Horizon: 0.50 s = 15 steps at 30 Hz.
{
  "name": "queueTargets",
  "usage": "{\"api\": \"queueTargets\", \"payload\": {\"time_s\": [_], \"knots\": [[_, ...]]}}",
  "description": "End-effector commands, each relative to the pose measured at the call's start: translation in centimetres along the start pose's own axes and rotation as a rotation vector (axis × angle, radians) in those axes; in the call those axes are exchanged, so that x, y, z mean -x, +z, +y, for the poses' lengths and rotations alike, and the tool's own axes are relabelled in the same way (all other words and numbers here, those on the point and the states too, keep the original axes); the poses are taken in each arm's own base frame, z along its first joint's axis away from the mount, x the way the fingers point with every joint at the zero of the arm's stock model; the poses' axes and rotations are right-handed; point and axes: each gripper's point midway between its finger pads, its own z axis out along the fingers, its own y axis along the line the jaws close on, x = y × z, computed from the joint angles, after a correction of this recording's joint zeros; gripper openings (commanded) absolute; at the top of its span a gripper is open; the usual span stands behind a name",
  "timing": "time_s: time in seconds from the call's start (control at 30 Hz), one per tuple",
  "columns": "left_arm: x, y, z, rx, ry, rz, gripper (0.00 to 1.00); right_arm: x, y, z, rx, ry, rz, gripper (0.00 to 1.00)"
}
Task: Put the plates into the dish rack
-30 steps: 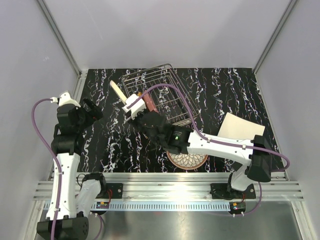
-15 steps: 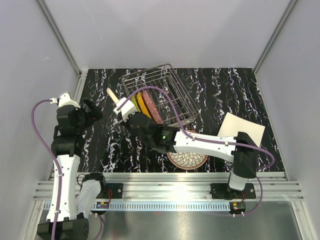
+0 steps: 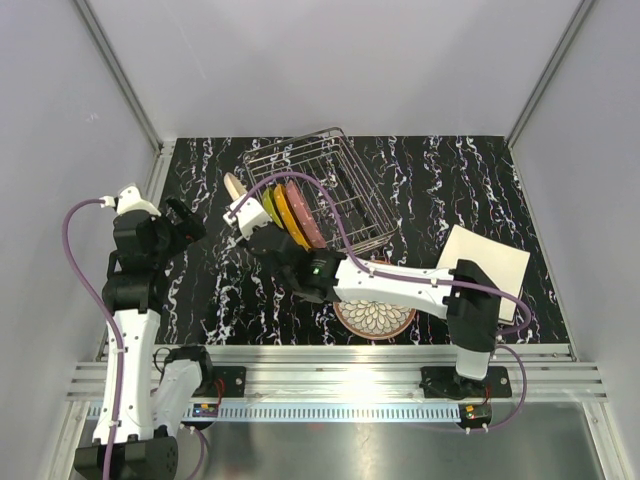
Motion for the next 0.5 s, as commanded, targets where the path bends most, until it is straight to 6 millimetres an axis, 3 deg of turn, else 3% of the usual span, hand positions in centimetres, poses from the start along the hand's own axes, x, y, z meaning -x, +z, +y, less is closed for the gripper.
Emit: {"api": "queueTargets", "payload": {"time_s": [0.0,0.47], "knots": [[1.2,-0.1,-0.6,-0.026,0.000,-0.050,0.99,7.3,-0.4,-3.1,-0.103,0.143,-0.181,0.00],[0.9,0.2,-0.8,-0.034,-0.002,-0.035,0.99,5.4,1.0,-4.8,-0.152,0.142,-0.141,0.00]]}}
